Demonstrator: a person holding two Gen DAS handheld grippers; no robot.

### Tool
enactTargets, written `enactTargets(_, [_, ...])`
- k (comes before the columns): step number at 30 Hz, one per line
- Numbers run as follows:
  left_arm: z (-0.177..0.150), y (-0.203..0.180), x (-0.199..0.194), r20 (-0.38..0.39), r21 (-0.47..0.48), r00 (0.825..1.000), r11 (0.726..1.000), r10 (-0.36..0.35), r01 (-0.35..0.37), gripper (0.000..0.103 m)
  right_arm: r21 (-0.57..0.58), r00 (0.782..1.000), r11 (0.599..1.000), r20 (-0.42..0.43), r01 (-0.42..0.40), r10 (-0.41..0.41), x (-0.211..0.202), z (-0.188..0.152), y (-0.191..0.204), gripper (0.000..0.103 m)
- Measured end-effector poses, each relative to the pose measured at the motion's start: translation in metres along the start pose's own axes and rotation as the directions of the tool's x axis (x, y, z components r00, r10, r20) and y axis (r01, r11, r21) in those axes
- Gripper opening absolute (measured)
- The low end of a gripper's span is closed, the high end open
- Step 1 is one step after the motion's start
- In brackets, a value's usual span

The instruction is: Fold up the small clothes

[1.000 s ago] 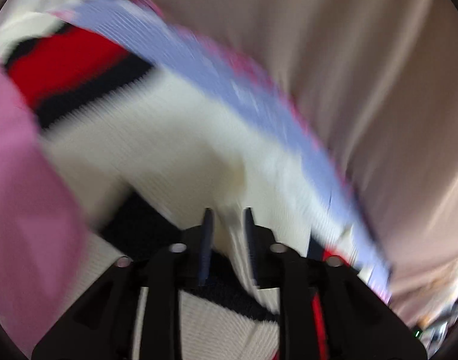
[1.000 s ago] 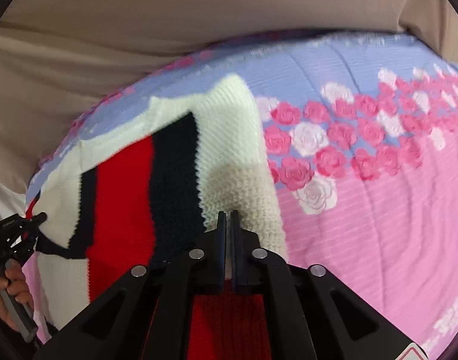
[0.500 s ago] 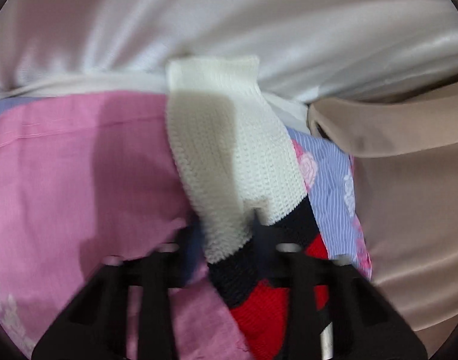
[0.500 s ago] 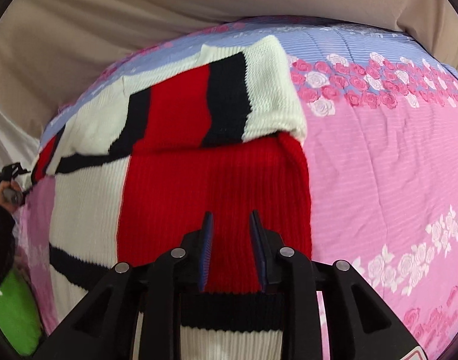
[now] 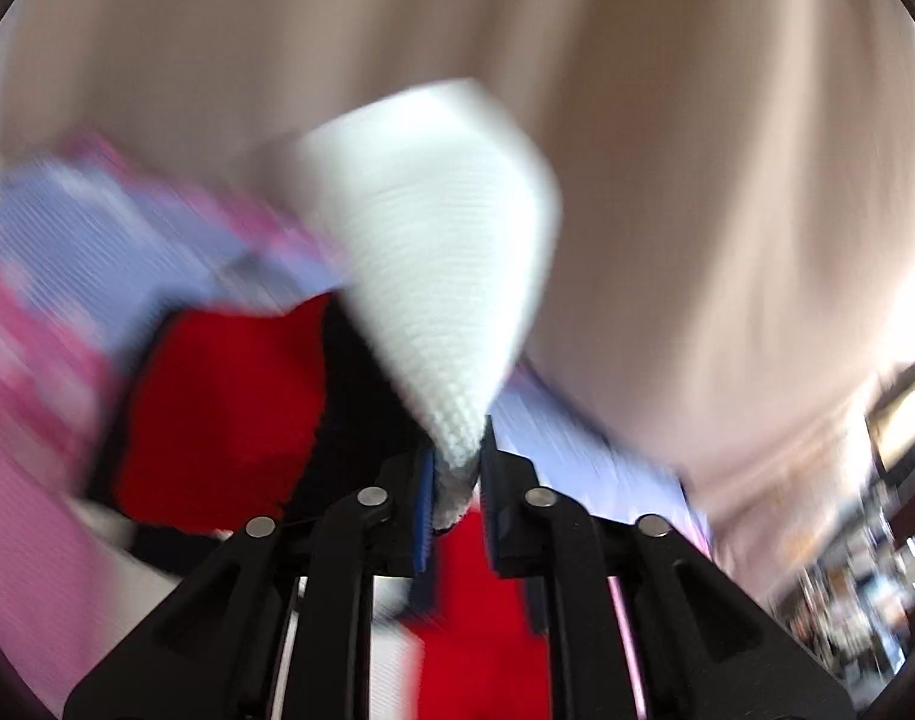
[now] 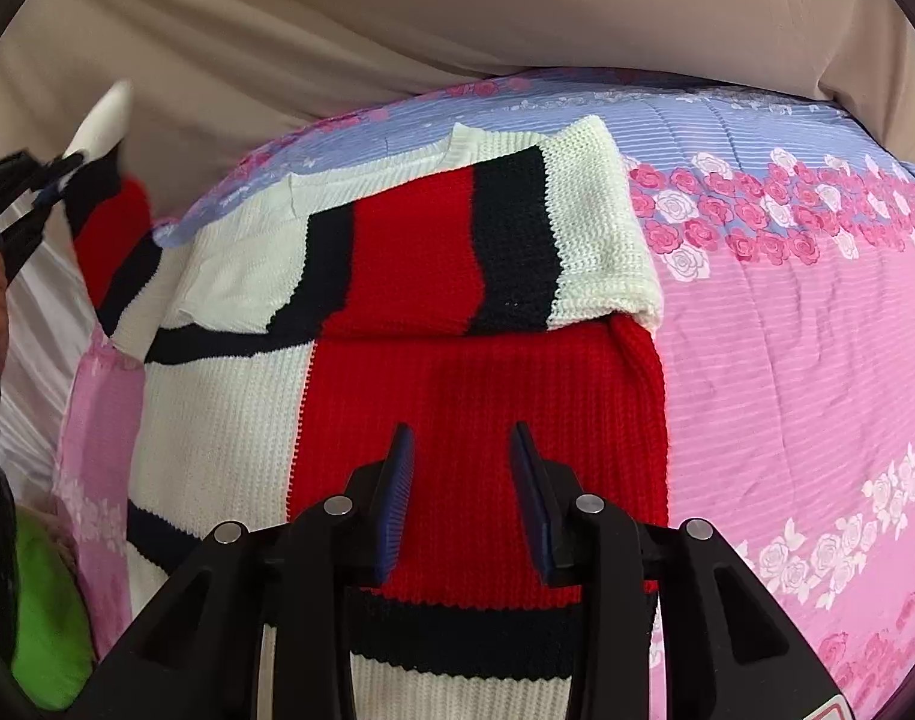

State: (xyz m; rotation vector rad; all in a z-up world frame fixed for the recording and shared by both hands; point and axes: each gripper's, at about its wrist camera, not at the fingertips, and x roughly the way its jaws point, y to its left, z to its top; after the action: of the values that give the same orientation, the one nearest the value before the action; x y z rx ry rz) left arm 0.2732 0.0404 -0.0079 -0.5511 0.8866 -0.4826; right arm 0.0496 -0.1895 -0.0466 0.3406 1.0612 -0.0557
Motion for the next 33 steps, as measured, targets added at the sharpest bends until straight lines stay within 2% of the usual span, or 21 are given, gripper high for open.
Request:
enactTargets(1, [-0.021,-0.009,0.022,-0.064,0.000,0.998,1.000,0.006,-0.006,0.027,0.009,1.000,1.000,0.006,0.002,-0.002,0.000,0.001,-0.004,0.035])
enactTargets(2, [-0.048,-0.017,0.051,-0.147,-0.006,0.989,0.999,0.036,-0.038,0.043,0.021,1.000,1.000,0.009,0.002,-0.003,0.001,0.002,-0.008,0.037])
enactTargets(4, [-0.084,-0.019,0.075,-0.220,-0.021,0.972,0.996,0.084,-0.091,0.046,0.043,1.000,0.999,0.012,0.012,-0.013,0.002,0.003,-0.017,0.038])
enactTargets(6, [-0.105,-0.014,0.077,-0.240,-0.033,0.965,0.993,0.106,-0.117,0.047,0.071,1.000,0.997,0.013,0.016,-0.017,0.000,0.007,-0.026,0.038])
enactTargets(8, [-0.103,0.004,0.062,-0.198,-0.077,0.972,0.986,0.128,-0.146,0.065,0.082,0.999,0.997,0.032,-0.005,0.002,-0.002,0.013,-0.032,0.042])
enactTargets(9, [-0.098,0.013,0.052,-0.171,-0.094,0.974,0.981,0.152,-0.170,0.068,0.080,0.999,0.997,0.040,-0.012,0.009,-0.002,0.019,-0.033,0.048])
enactTargets(11, [-0.076,0.045,0.032,-0.098,-0.161,0.965,0.953,0.243,-0.256,0.071,0.074,0.999,0.997,0.049,-0.024,0.021,0.006,0.032,-0.036,0.053])
enactTargets(12, [-0.069,0.057,0.027,-0.092,-0.194,0.958,0.939,0.271,-0.284,0.071,0.074,0.999,0.997,0.049,-0.025,0.021,0.012,0.039,-0.037,0.055])
enactTargets(13, [-0.053,0.086,0.024,-0.092,-0.262,0.949,0.912,0.301,-0.314,0.071,0.084,0.999,0.996,0.042,-0.024,0.021,0.022,0.048,-0.039,0.057])
enactTargets(15, [-0.046,0.113,0.018,-0.109,-0.354,0.940,0.870,0.324,-0.342,0.070,0.131,0.999,0.991,0.028,-0.028,0.024,0.039,0.063,-0.048,0.057])
enactTargets(16, [-0.042,0.131,0.019,-0.127,-0.410,0.937,0.843,0.327,-0.350,0.070,0.165,0.999,0.986,0.023,-0.033,0.030,0.045,0.068,-0.052,0.057])
enactTargets(19, [-0.039,0.154,0.027,-0.134,-0.497,0.949,0.808,0.287,-0.315,0.064,0.267,0.998,0.962,0.007,-0.063,0.063,0.068,0.082,-0.064,0.057])
enactTargets(21, [-0.034,0.159,0.033,-0.121,-0.514,0.959,0.810,0.256,-0.282,0.045,0.250,0.998,0.967,-0.025,-0.042,0.050,0.085,0.091,-0.059,0.053])
enactTargets(22, [-0.033,0.160,0.034,-0.115,-0.515,0.965,0.816,0.238,-0.262,0.021,0.234,0.998,0.972,-0.037,-0.034,0.044,0.090,0.094,-0.055,0.036])
enactTargets(23, [-0.029,0.160,0.034,-0.107,-0.521,0.970,0.819,0.218,-0.241,0.010,0.209,0.998,0.977,-0.048,-0.040,0.051,0.093,0.099,-0.049,0.019])
enactTargets(24, [-0.023,0.158,0.030,-0.068,-0.535,0.976,0.819,0.206,-0.210,0.010,0.187,0.997,0.981,-0.034,-0.055,0.062,0.090,0.104,-0.043,0.011])
enactTargets(27, [-0.015,0.134,0.005,0.048,-0.494,0.969,0.849,0.241,-0.187,0.008,0.116,0.982,0.983,0.144,-0.139,0.122,0.044,0.124,-0.026,0.009])
enactTargets(29, [-0.014,0.135,0.001,0.058,-0.492,0.967,0.849,0.250,-0.190,0.009,0.091,0.958,0.980,0.244,-0.175,0.149,0.012,0.132,-0.025,0.009])
enactTargets(30, [-0.015,0.137,0.006,0.045,-0.489,0.967,0.849,0.251,-0.198,0.009,0.085,0.957,0.984,0.259,-0.159,0.132,0.010,0.132,-0.030,0.009])
enactTargets(32, [-0.031,0.150,0.018,-0.028,-0.492,0.960,0.832,0.279,-0.256,0.009,0.097,0.987,0.992,0.147,-0.081,0.067,0.046,0.126,-0.048,0.009])
enactTargets(33, [-0.038,0.156,0.024,-0.060,-0.503,0.957,0.820,0.283,-0.273,0.009,0.122,0.998,0.992,0.055,-0.044,0.038,0.074,0.118,-0.061,0.009])
